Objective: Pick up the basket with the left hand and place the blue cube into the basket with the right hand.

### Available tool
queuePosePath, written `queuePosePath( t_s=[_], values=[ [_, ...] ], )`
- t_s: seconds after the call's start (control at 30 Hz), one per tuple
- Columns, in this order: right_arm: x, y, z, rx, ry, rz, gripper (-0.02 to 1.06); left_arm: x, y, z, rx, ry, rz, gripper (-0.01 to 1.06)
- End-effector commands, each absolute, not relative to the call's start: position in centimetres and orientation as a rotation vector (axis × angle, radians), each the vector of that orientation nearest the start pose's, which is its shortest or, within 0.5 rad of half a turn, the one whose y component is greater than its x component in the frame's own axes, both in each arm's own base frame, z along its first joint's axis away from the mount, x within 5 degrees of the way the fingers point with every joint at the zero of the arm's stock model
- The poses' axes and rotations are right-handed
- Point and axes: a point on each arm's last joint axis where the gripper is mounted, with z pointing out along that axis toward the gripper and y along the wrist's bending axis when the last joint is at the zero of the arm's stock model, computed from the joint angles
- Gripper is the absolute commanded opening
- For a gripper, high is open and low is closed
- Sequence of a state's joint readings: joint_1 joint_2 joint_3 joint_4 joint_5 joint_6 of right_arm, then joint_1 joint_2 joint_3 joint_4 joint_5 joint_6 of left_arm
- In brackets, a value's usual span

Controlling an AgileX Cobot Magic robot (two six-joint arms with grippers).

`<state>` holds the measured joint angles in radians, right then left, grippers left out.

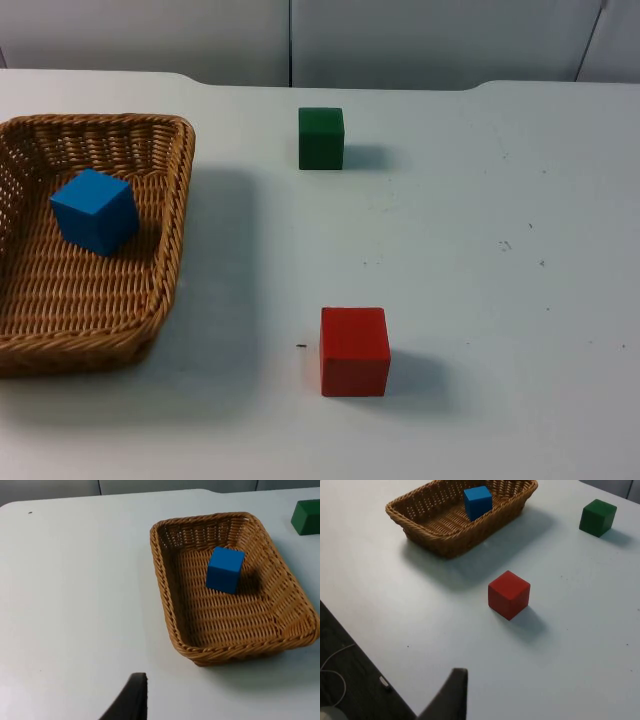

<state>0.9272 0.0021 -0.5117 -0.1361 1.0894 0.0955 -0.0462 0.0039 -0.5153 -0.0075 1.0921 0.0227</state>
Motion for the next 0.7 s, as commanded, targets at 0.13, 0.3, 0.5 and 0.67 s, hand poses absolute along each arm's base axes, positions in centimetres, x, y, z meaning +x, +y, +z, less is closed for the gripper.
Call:
queuePosePath(
  t_s=[0.13, 0.3, 0.5, 0.67],
  values=[
    [0.49, -1.23, 27.83, -0.831, 1.908, 0.465, 1.04, -0.71, -0.12, 27.93, 0.078, 2.048, -0.037, 1.03],
    [0.49, -1.23, 27.83, -0.831, 1.908, 0.465, 1.04, -0.71, -0.12, 27.93, 0.078, 2.048, -0.037, 1.03],
    [0.50, -1.24, 27.83, -0.831, 1.908, 0.465, 1.04, -0.71, -0.12, 27.93, 0.078, 2.048, -0.037, 1.03],
    [0.50, -1.24, 27.83, -0.831, 1.908, 0.465, 1.04, -0.71, -0.12, 27.93, 0.078, 2.048, -0.037, 1.03]
  ],
)
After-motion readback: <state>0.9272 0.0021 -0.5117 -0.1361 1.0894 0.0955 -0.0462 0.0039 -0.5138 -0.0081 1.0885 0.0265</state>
